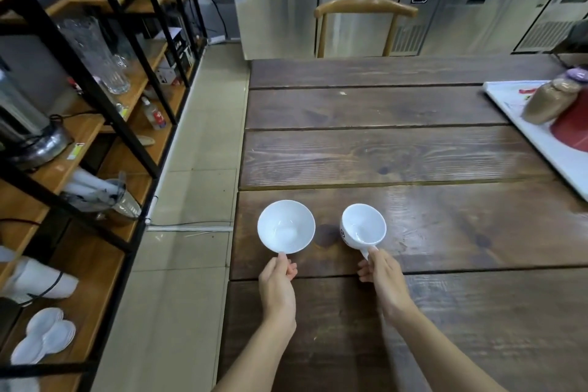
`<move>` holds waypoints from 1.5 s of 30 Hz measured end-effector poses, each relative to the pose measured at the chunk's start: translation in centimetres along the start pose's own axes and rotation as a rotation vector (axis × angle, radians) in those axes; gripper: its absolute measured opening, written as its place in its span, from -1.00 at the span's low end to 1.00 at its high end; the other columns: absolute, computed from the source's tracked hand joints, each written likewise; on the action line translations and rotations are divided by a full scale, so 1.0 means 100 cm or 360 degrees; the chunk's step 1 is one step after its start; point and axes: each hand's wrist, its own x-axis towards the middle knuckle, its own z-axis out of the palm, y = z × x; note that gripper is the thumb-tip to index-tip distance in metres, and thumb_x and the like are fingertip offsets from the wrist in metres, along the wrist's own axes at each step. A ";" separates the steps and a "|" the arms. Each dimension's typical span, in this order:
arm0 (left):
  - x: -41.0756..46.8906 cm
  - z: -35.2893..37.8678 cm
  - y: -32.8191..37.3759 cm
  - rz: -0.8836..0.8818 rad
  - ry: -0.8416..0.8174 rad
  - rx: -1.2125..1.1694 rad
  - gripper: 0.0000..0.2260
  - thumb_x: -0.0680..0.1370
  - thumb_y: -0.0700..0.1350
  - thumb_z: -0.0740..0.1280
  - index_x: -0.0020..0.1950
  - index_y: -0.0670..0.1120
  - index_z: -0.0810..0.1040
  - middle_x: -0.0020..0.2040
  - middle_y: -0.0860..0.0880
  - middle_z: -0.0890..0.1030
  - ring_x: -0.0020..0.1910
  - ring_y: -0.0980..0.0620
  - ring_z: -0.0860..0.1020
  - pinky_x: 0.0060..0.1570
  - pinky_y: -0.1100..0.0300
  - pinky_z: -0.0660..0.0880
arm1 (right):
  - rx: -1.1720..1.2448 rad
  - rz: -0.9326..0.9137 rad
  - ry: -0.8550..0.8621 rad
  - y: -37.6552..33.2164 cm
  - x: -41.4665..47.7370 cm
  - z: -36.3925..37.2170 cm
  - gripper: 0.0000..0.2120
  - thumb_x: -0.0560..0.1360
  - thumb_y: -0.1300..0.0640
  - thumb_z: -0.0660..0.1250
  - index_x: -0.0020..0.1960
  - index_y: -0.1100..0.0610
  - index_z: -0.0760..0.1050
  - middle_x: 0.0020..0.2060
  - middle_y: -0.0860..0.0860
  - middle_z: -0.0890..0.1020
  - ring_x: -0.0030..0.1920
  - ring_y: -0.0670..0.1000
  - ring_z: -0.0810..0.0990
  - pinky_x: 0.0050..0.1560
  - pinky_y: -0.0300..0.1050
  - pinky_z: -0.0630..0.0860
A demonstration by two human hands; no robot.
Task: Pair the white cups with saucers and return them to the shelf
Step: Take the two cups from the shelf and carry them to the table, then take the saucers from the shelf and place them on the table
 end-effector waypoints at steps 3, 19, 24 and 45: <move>-0.001 -0.001 -0.002 0.0010 0.0016 0.0050 -0.63 0.63 -0.10 0.16 -0.37 -0.18 0.36 -0.22 -0.03 0.56 -0.05 -0.04 0.54 0.03 0.15 0.31 | 0.0039 0.0015 -0.0017 0.004 0.001 0.000 -0.73 0.60 0.13 0.12 -0.24 0.16 0.41 -0.27 0.13 0.49 -0.28 0.05 0.47 -0.21 -0.10 0.46; 0.002 -0.023 -0.001 0.0163 0.0063 0.0762 -0.66 0.51 0.16 0.26 0.12 -0.05 0.44 0.10 -0.05 0.57 0.05 -0.05 0.54 0.04 0.05 0.48 | -0.0899 0.0019 -0.0012 -0.004 0.011 -0.035 -0.47 0.44 -0.26 0.24 0.17 0.15 0.37 0.04 0.11 0.59 0.02 0.17 0.59 -0.01 0.05 0.51; -0.014 -0.047 0.006 0.0570 0.0243 0.1332 -0.49 0.53 0.21 0.18 0.40 -0.02 0.36 0.40 0.00 0.42 0.38 -0.03 0.36 0.30 0.02 0.36 | -0.1284 -0.0424 0.0196 -0.027 0.000 -0.051 -0.38 0.46 -0.26 0.21 0.38 0.09 0.30 0.30 0.16 0.51 0.27 0.22 0.47 0.21 0.15 0.41; -0.151 -0.403 -0.015 0.0857 0.1050 0.1446 -0.39 0.52 0.30 0.09 0.51 0.08 0.18 0.53 0.05 0.23 0.51 0.05 0.17 0.46 0.12 0.12 | -0.1696 -0.1621 -0.0704 -0.008 -0.289 0.185 -0.15 0.31 -0.46 -0.10 0.52 -0.11 -0.01 0.50 0.03 0.26 0.43 0.10 0.33 0.38 0.03 0.19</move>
